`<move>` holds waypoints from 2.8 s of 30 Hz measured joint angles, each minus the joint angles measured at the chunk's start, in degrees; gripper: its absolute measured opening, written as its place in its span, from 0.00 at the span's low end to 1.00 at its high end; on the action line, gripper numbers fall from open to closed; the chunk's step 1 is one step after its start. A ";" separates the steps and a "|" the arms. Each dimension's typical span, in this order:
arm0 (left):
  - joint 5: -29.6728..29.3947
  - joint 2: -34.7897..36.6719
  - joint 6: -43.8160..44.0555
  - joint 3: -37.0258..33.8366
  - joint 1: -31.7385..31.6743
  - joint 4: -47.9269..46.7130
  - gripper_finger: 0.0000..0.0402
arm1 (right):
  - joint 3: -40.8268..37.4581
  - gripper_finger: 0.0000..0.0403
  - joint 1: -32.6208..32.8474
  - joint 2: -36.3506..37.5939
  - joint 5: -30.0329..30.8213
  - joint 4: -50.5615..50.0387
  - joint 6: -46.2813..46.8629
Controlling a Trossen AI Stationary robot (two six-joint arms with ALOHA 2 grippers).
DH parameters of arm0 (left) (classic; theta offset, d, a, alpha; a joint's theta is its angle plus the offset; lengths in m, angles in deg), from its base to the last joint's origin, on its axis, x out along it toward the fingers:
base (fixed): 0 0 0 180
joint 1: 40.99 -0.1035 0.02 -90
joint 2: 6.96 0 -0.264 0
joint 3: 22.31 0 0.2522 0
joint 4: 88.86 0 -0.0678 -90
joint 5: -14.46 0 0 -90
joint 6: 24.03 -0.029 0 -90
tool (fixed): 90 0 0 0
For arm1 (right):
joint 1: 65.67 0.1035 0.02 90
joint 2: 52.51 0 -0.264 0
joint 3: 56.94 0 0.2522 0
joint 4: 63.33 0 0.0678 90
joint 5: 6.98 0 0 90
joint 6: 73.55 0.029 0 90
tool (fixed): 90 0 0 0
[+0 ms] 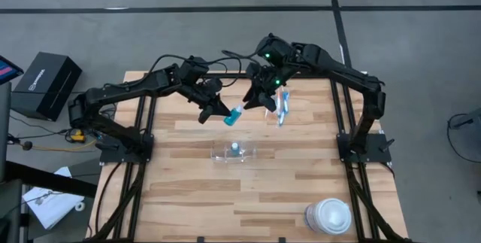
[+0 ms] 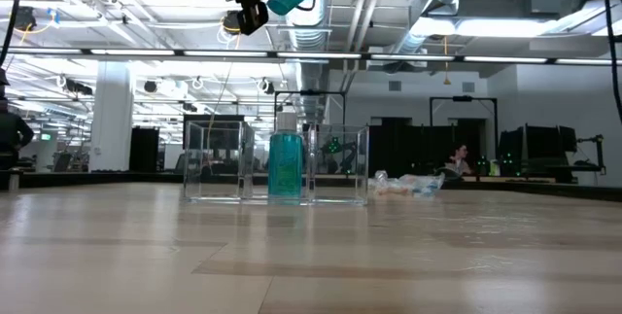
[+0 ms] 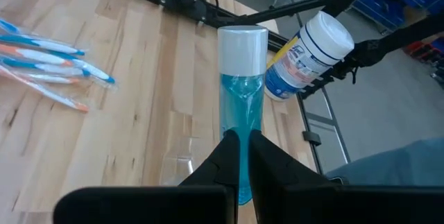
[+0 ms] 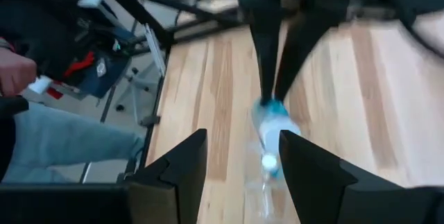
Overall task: Pick & Place toothbrushing station
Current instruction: Put the blue mouthwash into the transparent organizer
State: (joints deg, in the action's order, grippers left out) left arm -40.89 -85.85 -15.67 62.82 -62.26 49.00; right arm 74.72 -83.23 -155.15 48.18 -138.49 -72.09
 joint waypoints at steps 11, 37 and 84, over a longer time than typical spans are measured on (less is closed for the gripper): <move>-0.04 0.00 -0.13 0.00 0.00 0.04 0.01 | 0.01 0.42 -0.08 -0.73 -1.19 0.59 -0.40; -1.74 3.96 1.53 0.15 -0.17 0.73 0.01 | -0.01 0.43 -0.82 -1.73 -1.41 7.05 3.08; -1.44 3.06 2.21 3.31 -0.17 1.11 0.01 | -0.01 0.41 -0.46 -1.71 -2.65 8.77 3.28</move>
State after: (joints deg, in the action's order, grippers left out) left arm -42.33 -82.79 -13.46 66.13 -62.44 50.11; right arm 74.71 -83.69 -156.86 45.53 -129.72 -68.82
